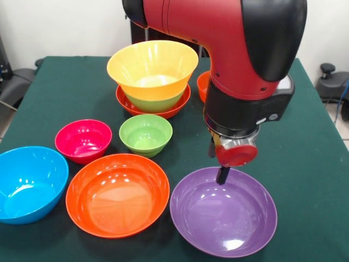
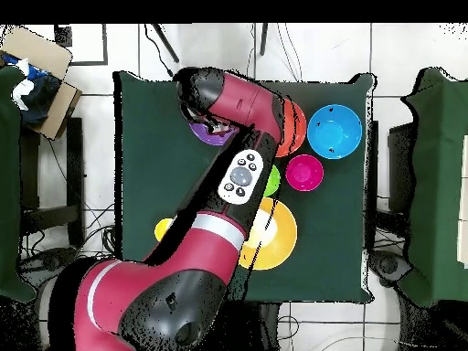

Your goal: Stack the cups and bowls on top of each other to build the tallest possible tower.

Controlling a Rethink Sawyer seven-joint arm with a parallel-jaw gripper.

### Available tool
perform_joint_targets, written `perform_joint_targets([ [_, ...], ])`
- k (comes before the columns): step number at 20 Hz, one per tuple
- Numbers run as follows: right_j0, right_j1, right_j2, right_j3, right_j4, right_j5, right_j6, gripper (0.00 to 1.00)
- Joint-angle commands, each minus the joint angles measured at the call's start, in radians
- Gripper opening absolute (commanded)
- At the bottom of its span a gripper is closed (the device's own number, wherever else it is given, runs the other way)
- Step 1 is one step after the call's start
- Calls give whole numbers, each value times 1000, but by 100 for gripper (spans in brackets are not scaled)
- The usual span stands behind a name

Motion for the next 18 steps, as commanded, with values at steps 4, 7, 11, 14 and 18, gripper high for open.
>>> perform_joint_targets([
  [4, 9, 44, 142, 68, -55, -125, 27, 100],
  [7, 10, 69, 139, 65, -58, -166, 40, 100],
  [11, 14, 94, 128, 59, -63, -194, 55, 100],
  [14, 16, 95, 128, 71, -64, -206, 52, 100],
  [18, 20, 94, 128, 80, -64, -204, 47, 100],
])
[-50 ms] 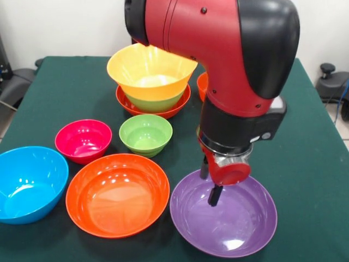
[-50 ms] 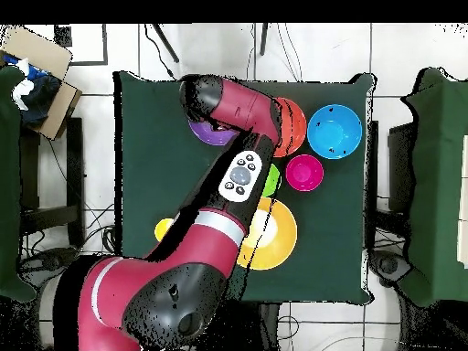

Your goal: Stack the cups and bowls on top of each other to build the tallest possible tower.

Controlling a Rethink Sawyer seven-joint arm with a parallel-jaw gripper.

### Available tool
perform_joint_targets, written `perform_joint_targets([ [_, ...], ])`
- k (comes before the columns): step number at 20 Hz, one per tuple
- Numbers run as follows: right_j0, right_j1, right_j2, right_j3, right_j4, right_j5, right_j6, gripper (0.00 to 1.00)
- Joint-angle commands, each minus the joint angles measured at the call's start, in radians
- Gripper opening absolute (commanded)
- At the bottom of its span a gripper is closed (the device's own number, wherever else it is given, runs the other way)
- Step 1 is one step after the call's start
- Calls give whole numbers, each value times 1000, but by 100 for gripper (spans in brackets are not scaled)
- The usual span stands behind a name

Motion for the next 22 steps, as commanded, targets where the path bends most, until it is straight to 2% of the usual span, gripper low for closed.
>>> perform_joint_targets([
  [1, 22, 57, 119, 74, -63, -38, 50, 100],
  [13, 23, 20, 124, 102, -60, -15, 26, 100],
  [17, 21, -25, 118, 122, -65, 44, 8, 100],
  [22, 35, -87, 106, 196, -82, 89, -9, 100],
])
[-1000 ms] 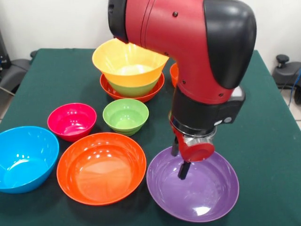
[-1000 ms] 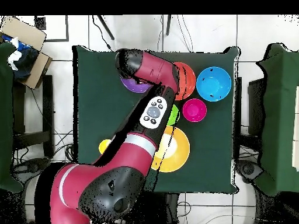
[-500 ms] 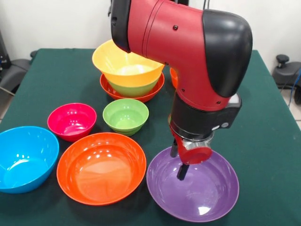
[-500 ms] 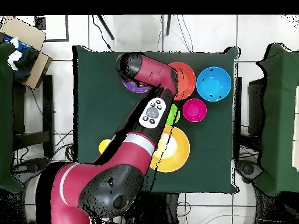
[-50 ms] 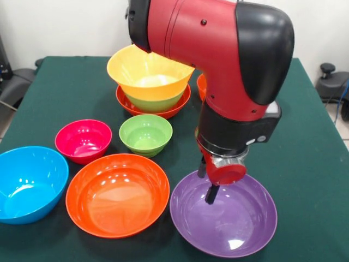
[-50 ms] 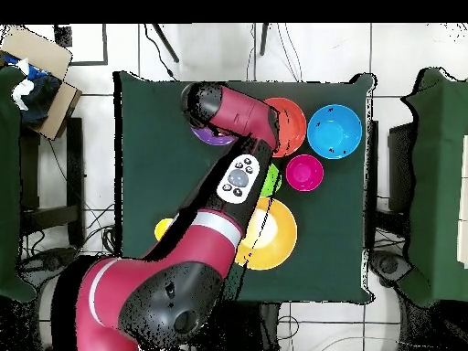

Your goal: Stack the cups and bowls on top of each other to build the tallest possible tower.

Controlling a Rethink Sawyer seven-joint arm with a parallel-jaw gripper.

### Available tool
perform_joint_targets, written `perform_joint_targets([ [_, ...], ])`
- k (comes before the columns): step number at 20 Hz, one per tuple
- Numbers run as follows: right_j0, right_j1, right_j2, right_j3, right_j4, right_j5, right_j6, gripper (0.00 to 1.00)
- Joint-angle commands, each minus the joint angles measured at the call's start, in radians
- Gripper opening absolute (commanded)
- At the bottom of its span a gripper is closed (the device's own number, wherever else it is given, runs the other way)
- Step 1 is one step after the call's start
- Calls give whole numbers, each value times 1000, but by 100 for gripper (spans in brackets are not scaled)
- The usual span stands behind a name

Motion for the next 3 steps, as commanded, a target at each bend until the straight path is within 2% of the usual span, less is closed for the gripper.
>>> perform_joint_targets([
  [1, 25, -85, 104, 162, -86, 105, -12, 100],
  [3, 27, -90, 103, 177, -93, 101, -17, 100],
])
